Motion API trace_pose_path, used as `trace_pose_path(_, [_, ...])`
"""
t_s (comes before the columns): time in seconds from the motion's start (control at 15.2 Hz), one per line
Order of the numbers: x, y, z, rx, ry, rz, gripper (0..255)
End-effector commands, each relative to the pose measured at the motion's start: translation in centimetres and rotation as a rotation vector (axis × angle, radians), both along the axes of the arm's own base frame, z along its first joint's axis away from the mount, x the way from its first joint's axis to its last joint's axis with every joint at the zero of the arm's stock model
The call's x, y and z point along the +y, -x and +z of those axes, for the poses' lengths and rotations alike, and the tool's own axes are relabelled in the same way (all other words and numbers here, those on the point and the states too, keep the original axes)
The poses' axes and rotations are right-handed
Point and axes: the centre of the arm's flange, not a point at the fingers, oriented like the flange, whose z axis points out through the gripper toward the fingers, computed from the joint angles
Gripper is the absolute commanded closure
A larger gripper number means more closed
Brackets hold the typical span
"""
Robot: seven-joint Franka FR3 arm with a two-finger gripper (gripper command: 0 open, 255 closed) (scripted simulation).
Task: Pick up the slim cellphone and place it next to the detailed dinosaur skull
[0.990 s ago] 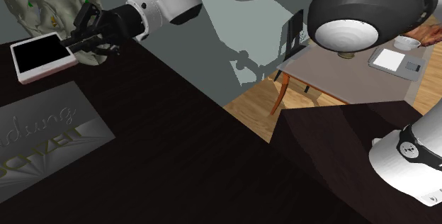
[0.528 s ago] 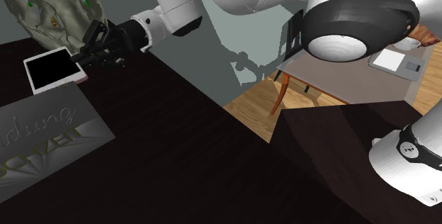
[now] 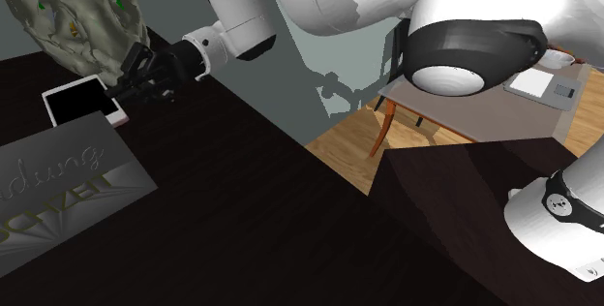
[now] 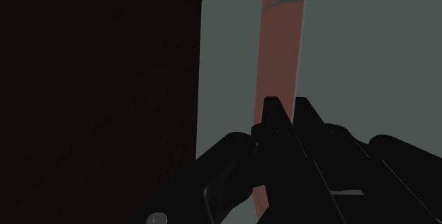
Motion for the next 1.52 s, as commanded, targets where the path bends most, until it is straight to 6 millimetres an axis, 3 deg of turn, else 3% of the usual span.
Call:
trace_pose_path(0.0, [0.2, 0.3, -2.6, 0.020, -0.008, -0.002, 255])
trace_pose_path(0.33, [0.2, 0.3, -5.2, 0.020, -0.008, -0.002, 255])
trace_pose_path(0.86, [0.2, 0.3, -5.2, 0.020, -0.008, -0.002, 255])
trace_pose_path(0.92, [0.2, 1.2, -4.7, 0.020, -0.009, -0.002, 0])
trace_pose_path(1.12, [0.9, -1.1, -5.1, 0.019, -0.010, -0.004, 0])
trace_pose_path(1.19, [-0.2, -0.8, -5.7, 0.019, -0.011, -0.005, 0])
trace_pose_path(1.25, [0.2, 0.3, -5.2, 0.020, -0.008, -0.002, 0])
trace_pose_path(1.45, [-2.8, 2.9, -4.9, 0.020, -0.008, -0.002, 0])
